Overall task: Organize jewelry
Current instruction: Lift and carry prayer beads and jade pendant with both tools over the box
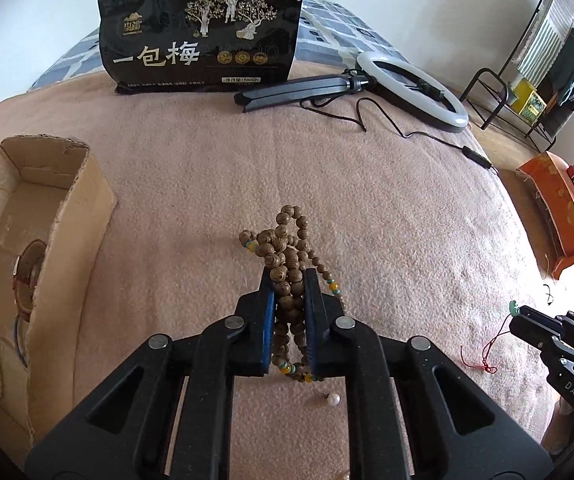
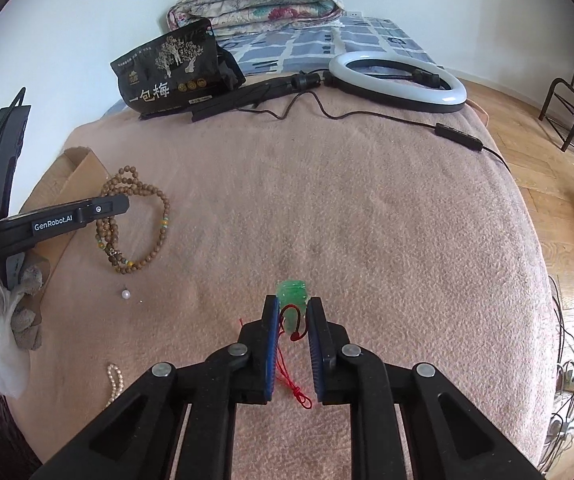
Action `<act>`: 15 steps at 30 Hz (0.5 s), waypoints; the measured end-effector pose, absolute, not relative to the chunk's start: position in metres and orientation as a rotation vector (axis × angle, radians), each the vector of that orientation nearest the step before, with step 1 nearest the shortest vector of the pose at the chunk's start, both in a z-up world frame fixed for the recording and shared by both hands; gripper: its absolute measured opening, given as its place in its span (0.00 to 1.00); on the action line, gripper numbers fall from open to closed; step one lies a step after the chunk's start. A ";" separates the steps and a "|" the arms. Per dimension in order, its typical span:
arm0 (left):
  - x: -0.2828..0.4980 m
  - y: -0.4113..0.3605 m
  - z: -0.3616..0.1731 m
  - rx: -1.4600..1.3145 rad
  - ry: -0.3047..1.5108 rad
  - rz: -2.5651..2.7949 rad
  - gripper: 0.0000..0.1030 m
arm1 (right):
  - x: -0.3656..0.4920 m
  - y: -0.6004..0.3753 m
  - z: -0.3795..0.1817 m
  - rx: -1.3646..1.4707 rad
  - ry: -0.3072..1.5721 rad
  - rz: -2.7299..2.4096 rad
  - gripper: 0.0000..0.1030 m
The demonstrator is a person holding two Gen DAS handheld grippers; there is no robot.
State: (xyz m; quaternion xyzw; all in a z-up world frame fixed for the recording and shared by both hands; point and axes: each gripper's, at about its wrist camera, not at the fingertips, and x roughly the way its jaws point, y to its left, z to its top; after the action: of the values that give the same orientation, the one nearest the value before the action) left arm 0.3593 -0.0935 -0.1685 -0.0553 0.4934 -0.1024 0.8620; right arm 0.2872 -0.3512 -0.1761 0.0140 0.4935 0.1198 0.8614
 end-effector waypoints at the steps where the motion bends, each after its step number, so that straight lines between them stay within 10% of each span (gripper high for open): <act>1: 0.356 -0.091 -0.164 -0.118 1.026 -0.217 0.11 | 0.286 -0.352 -0.173 0.029 1.031 0.248 0.12; 15: 0.315 -0.044 -0.101 -0.176 0.904 -0.232 0.11 | 0.258 -0.327 -0.106 0.006 0.922 0.275 0.12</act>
State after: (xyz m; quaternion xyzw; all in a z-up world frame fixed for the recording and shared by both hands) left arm 0.3149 -0.0438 -0.1007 -0.0849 0.4351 -0.1119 0.8894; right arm 0.2581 -0.3274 -0.1060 0.0030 0.4434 0.1325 0.8865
